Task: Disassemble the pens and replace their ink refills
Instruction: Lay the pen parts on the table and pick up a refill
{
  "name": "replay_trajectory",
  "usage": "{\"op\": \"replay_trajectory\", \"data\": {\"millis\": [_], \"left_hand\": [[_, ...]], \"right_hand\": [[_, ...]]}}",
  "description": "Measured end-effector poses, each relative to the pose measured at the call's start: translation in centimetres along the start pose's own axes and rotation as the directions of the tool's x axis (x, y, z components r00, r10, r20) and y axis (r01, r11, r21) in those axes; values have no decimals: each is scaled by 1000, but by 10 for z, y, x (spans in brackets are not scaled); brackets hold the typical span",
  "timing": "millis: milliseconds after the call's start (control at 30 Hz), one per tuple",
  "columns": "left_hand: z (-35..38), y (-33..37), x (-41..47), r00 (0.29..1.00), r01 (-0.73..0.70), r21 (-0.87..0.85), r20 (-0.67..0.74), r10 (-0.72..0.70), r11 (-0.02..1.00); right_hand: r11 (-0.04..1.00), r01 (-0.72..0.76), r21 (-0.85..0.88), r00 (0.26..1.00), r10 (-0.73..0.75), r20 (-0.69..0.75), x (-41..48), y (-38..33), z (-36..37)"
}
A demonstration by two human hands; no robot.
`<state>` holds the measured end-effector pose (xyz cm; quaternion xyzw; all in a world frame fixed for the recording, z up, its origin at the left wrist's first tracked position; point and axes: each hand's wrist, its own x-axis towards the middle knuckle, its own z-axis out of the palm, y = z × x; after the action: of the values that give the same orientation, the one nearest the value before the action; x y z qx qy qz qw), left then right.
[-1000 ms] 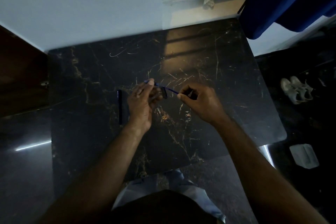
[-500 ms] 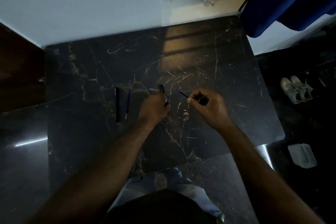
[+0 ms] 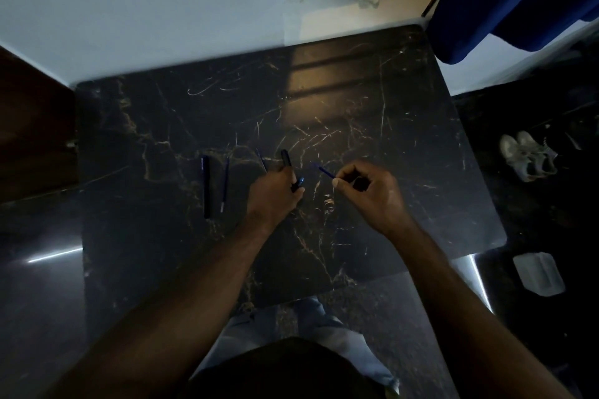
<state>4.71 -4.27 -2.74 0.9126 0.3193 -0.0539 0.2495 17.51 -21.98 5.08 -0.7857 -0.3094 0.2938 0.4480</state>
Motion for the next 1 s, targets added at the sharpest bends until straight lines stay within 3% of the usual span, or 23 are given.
{"op": "replay_trajectory", "data": {"millis": [1000], "left_hand": [[-1, 4, -4, 1000, -2, -8, -4, 2, 1000]], "right_hand": [[999, 24, -22, 1000, -24, -11, 2, -2, 5]]}}
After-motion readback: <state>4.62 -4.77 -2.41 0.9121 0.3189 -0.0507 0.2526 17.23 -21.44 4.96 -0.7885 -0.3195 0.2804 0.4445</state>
